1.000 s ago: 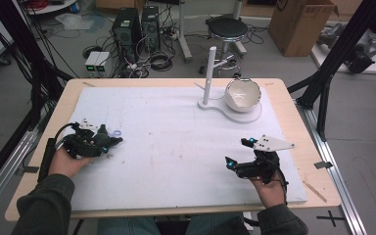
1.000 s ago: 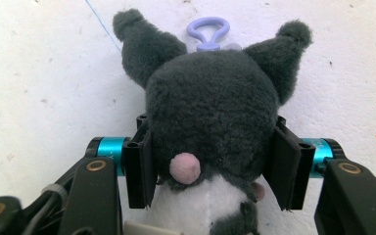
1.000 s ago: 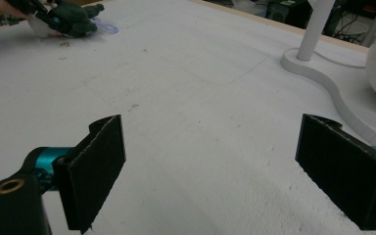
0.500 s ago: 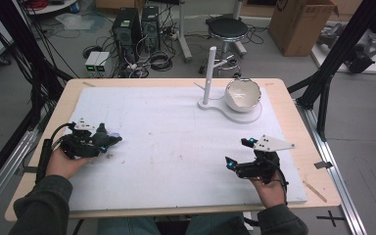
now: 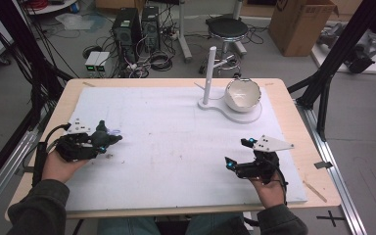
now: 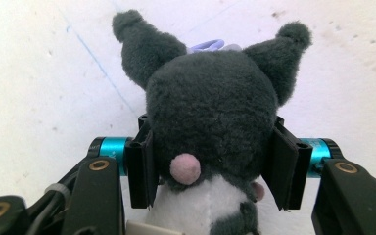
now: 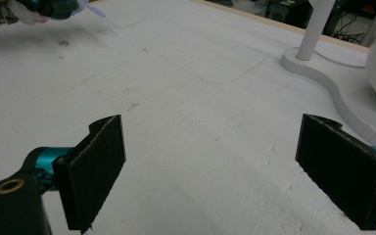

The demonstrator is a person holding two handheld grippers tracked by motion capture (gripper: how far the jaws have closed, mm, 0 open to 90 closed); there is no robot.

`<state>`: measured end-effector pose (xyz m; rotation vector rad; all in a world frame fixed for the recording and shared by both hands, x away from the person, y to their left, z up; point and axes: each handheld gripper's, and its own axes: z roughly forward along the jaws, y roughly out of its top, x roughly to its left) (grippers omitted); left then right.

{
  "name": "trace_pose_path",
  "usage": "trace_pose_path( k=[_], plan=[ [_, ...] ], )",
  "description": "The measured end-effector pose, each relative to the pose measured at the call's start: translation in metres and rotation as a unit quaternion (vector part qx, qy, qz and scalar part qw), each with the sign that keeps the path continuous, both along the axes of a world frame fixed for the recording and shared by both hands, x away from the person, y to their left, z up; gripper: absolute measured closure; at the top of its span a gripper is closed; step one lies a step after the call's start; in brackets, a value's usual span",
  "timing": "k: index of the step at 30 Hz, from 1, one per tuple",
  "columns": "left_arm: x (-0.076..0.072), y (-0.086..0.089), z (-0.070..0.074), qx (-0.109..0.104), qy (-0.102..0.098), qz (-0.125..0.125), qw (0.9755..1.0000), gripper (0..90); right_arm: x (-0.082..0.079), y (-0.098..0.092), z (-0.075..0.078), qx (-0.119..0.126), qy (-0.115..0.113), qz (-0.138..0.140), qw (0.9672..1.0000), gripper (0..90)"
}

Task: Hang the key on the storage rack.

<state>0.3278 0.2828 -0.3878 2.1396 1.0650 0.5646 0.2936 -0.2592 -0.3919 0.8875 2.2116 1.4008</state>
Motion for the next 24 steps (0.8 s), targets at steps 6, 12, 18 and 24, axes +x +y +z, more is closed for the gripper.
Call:
trace_pose_path(
  k=[6, 12, 18, 24],
  plan=[
    [-0.009, -0.003, 0.007, -0.014, -0.022, -0.009, 0.9996, 46.1, 0.001, 0.0, 0.0, -0.003, -0.004, 0.0, 1.0, 10.6],
    [-0.016, -0.006, 0.014, -0.035, -0.043, -0.015, 0.9983, 46.1, 0.001, 0.001, -0.001, -0.002, -0.003, 0.0, 1.0, 10.5],
    [-0.019, -0.009, 0.019, -0.059, -0.055, -0.02, 0.9965, 46.1, 0.001, 0.001, -0.001, -0.003, -0.005, -0.001, 1.0, 10.5],
    [-0.023, -0.013, 0.022, -0.077, -0.066, -0.027, 0.9944, 46.0, 0.001, 0.0, -0.001, -0.004, -0.004, -0.003, 1.0, 10.6]
  ],
)
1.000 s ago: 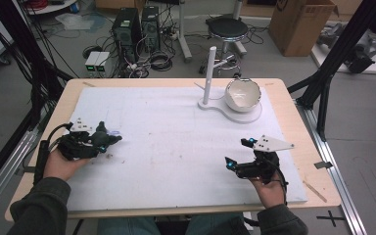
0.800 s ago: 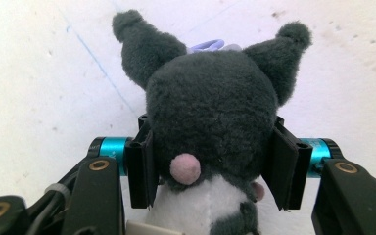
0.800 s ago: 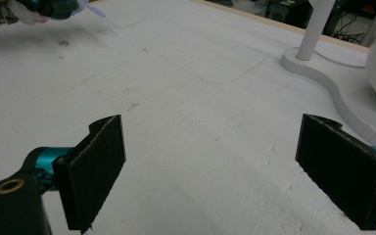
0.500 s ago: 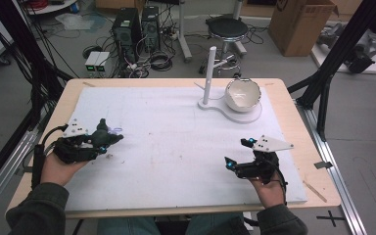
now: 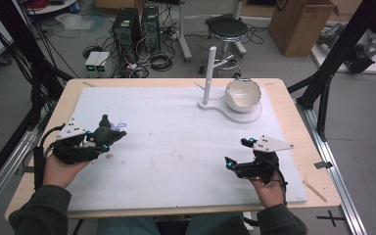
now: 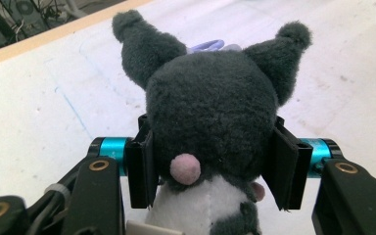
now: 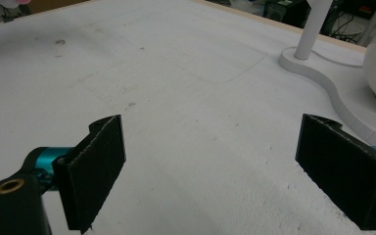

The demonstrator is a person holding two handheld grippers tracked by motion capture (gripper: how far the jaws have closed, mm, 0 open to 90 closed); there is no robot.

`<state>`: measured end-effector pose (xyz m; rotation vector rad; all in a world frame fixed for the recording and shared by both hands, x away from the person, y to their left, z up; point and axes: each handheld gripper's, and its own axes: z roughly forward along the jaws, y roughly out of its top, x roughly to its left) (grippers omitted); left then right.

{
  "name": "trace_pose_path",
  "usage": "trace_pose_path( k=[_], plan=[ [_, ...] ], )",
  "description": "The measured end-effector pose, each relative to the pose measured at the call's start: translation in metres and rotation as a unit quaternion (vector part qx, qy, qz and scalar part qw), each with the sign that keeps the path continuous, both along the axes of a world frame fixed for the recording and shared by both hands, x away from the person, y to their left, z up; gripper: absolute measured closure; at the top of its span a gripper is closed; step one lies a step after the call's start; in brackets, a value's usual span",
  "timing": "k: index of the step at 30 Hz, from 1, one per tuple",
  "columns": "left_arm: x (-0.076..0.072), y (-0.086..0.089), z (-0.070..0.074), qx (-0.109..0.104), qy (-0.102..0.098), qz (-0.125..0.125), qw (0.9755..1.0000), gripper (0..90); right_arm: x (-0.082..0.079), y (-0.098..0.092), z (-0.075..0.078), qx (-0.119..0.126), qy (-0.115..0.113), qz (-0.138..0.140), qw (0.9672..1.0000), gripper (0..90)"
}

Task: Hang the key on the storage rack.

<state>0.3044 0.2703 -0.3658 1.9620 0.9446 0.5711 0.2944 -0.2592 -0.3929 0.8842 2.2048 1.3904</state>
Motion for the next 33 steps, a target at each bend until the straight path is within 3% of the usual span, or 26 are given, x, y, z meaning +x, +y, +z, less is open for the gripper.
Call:
trace_pose_path(
  k=[4, 17, 33],
  plan=[
    [-0.003, -0.004, 0.002, -0.019, -0.007, -0.009, 0.9998, 46.0, 0.0, 0.0, 0.0, 0.001, -0.001, -0.001, 1.0, 10.6],
    [-0.006, -0.014, 0.009, -0.053, -0.026, -0.029, 0.9978, 46.0, 0.001, 0.001, 0.0, -0.001, -0.005, 0.0, 1.0, 10.6],
    [-0.004, -0.033, 0.017, -0.077, -0.042, -0.052, 0.9948, 46.0, 0.001, 0.001, 0.0, 0.001, -0.007, 0.0, 1.0, 10.5]
  ],
)
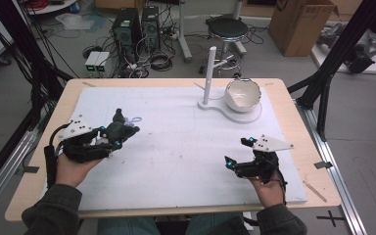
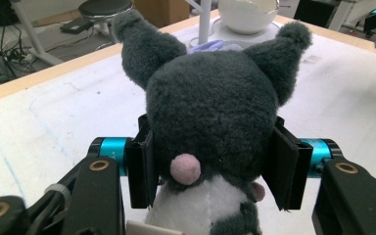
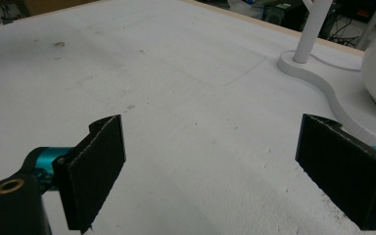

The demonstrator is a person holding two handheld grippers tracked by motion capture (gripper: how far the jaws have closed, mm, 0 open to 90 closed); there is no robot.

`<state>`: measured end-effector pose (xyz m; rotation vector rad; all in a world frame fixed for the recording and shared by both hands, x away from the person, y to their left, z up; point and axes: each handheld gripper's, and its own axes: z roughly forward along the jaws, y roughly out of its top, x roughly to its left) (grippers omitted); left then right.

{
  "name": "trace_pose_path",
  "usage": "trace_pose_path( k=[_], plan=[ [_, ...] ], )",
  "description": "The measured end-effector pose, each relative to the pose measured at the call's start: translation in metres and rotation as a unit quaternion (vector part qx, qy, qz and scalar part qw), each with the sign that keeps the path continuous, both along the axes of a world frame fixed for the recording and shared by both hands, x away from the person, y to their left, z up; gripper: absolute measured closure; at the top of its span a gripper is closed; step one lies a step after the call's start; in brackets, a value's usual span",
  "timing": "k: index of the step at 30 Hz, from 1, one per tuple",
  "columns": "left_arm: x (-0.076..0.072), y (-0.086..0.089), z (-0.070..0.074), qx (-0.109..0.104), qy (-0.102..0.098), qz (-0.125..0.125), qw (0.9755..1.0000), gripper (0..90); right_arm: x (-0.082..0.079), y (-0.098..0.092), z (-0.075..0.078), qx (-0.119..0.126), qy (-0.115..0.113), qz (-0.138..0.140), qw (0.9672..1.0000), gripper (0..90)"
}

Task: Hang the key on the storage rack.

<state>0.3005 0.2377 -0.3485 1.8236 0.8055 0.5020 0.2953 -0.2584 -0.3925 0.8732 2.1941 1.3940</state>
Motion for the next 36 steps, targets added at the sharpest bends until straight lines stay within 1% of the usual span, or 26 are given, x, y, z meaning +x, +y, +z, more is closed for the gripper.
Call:
trace_pose_path(
  k=[9, 10, 12, 14, 15, 19, 22, 24, 25, 30, 32, 36],
  plan=[
    [0.005, -0.014, 0.001, -0.022, -0.005, -0.016, 0.9996, 46.0, 0.0, 0.002, 0.0, 0.0, 0.001, 0.001, 1.0, 10.6],
    [0.006, -0.016, 0.002, -0.025, -0.005, -0.016, 0.9995, 46.0, 0.001, 0.002, 0.0, 0.0, -0.003, 0.002, 1.0, 10.5],
    [0.007, -0.021, 0.003, -0.028, -0.007, -0.017, 0.9994, 46.0, 0.001, 0.003, 0.0, 0.001, 0.0, 0.002, 1.0, 10.6],
    [0.009, -0.024, 0.004, -0.034, -0.008, -0.018, 0.9992, 46.0, 0.001, 0.003, -0.001, -0.001, -0.004, 0.003, 1.0, 10.5],
    [0.01, -0.026, 0.004, -0.037, -0.009, -0.019, 0.9991, 46.0, 0.001, 0.004, -0.001, 0.0, -0.003, 0.004, 1.0, 10.5],
    [0.014, -0.034, 0.005, -0.037, -0.01, -0.017, 0.9991, 46.0, 0.001, 0.004, -0.001, 0.0, -0.001, 0.004, 1.0, 10.5],
    [0.016, -0.04, 0.005, -0.041, -0.008, -0.016, 0.999, 46.0, 0.002, 0.003, -0.001, 0.001, -0.005, 0.005, 1.0, 10.5],
    [0.017, -0.041, 0.006, -0.041, -0.008, -0.018, 0.999, 46.0, 0.002, 0.003, 0.0, 0.003, -0.005, 0.006, 1.0, 10.5],
    [0.019, -0.045, 0.007, -0.045, -0.009, -0.019, 0.9988, 46.0, 0.002, 0.003, 0.0, 0.003, -0.005, 0.004, 1.0, 10.5],
    [0.024, -0.053, 0.008, -0.05, -0.008, -0.023, 0.9984, 46.0, 0.002, 0.002, 0.0, 0.007, -0.005, 0.003, 1.0, 10.6],
    [0.027, -0.059, 0.009, -0.056, -0.008, -0.025, 0.9981, 46.0, 0.003, 0.002, 0.0, 0.008, -0.007, 0.003, 0.9999, 10.5],
    [0.031, -0.067, 0.013, -0.056, -0.01, -0.031, 0.9979, 46.0, 0.003, 0.002, -0.001, 0.009, -0.005, 0.005, 0.9999, 10.5]
  ],
)
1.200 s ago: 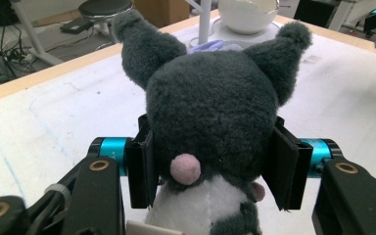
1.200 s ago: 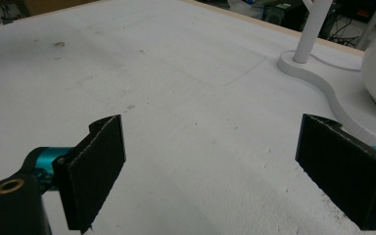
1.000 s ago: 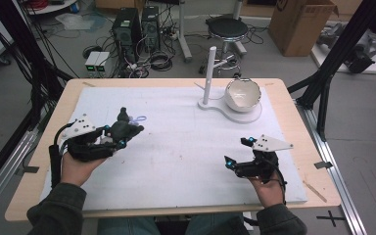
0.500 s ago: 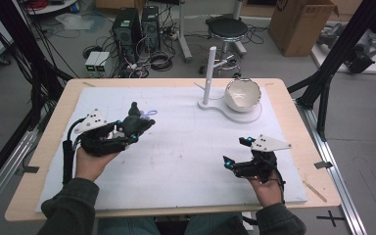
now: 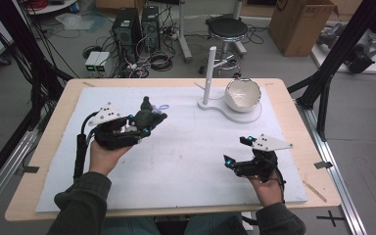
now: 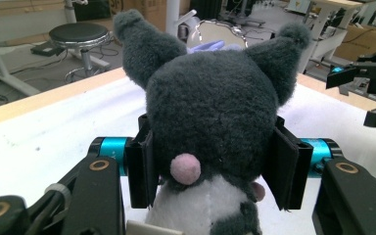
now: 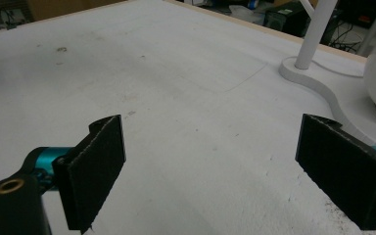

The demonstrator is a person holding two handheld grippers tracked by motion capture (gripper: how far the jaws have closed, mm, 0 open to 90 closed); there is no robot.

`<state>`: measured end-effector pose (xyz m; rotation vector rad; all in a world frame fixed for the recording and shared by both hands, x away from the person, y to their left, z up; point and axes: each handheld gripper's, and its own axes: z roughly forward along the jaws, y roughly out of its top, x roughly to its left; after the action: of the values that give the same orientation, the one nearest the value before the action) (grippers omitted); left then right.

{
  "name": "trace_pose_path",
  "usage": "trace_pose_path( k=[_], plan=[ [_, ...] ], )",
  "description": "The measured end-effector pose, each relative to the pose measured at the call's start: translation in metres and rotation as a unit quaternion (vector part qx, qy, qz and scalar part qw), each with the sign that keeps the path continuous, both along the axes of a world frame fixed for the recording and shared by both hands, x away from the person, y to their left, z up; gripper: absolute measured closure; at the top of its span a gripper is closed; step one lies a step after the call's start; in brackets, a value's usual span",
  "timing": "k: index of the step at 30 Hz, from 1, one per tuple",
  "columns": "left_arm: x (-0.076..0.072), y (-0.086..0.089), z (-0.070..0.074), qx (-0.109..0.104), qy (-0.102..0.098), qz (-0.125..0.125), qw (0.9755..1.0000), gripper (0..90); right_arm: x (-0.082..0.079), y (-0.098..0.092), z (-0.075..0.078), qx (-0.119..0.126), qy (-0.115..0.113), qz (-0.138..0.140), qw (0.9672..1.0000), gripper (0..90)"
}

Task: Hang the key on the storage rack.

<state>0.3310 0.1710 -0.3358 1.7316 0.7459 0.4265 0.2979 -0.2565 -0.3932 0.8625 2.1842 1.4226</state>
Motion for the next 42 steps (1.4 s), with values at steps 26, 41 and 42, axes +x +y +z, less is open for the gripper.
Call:
trace_pose_path(
  k=[26, 41, 42],
  plan=[
    [0.034, -0.047, 0.024, -0.007, -0.015, -0.009, 0.9998, 46.1, 0.002, -0.003, 0.0, 0.009, -0.004, -0.001, 1.0, 10.5],
    [0.053, -0.071, 0.028, -0.006, -0.015, -0.012, 0.9998, 46.1, 0.002, -0.003, 0.0, 0.013, -0.002, -0.004, 0.9999, 10.5],
    [0.055, -0.073, 0.028, -0.006, -0.015, -0.012, 0.9998, 46.1, 0.002, -0.003, 0.0, 0.014, -0.001, -0.005, 0.9999, 10.5]
  ],
)
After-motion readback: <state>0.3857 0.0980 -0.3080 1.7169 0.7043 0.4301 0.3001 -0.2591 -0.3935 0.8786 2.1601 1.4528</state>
